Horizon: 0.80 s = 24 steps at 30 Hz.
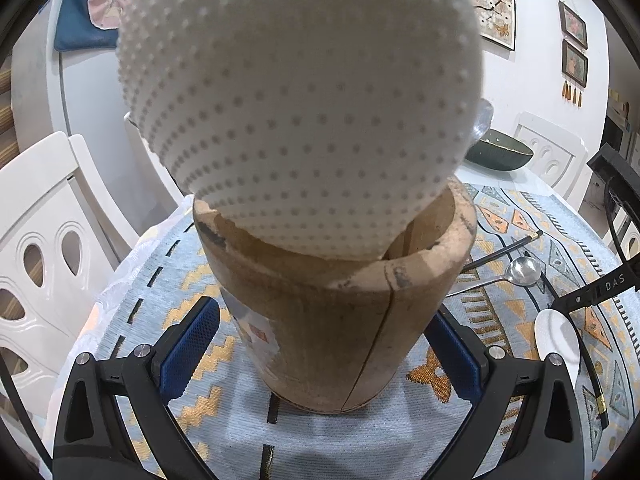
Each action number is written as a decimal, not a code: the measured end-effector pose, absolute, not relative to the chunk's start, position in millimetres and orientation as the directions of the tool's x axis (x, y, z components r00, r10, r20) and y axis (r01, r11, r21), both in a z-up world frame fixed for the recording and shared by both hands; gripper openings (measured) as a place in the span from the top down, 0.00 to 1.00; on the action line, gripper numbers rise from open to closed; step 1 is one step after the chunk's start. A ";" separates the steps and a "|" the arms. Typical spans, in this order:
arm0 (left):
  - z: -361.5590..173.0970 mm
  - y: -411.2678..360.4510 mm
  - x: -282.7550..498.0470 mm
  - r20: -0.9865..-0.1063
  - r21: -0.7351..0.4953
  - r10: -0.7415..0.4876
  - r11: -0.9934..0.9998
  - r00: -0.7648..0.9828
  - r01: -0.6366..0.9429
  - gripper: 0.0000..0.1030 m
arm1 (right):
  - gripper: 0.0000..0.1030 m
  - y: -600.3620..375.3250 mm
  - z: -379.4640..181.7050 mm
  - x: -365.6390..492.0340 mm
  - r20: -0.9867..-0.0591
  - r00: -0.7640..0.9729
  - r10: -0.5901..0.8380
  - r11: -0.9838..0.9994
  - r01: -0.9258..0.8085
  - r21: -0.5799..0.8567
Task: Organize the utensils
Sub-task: 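Lower the right gripper onto a black chopstick and close on it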
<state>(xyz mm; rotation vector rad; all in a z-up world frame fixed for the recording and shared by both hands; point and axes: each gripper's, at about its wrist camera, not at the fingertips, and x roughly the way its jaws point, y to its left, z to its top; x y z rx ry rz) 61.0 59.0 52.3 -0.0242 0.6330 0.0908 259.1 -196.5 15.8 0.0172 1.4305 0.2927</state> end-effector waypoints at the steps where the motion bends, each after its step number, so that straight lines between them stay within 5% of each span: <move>1: 53.2 57.8 59.8 -0.589 0.006 0.078 0.996 0.805 -0.092 0.02 | 0.96 -198.2 15.9 258.5 -0.971 0.111 0.212 0.965 -0.183 0.189; 24: 77.9 50.6 53.0 -0.456 0.052 0.141 0.990 0.879 -0.132 0.01 | 0.96 -227.1 14.7 254.8 -0.930 0.120 0.347 0.934 -0.135 0.331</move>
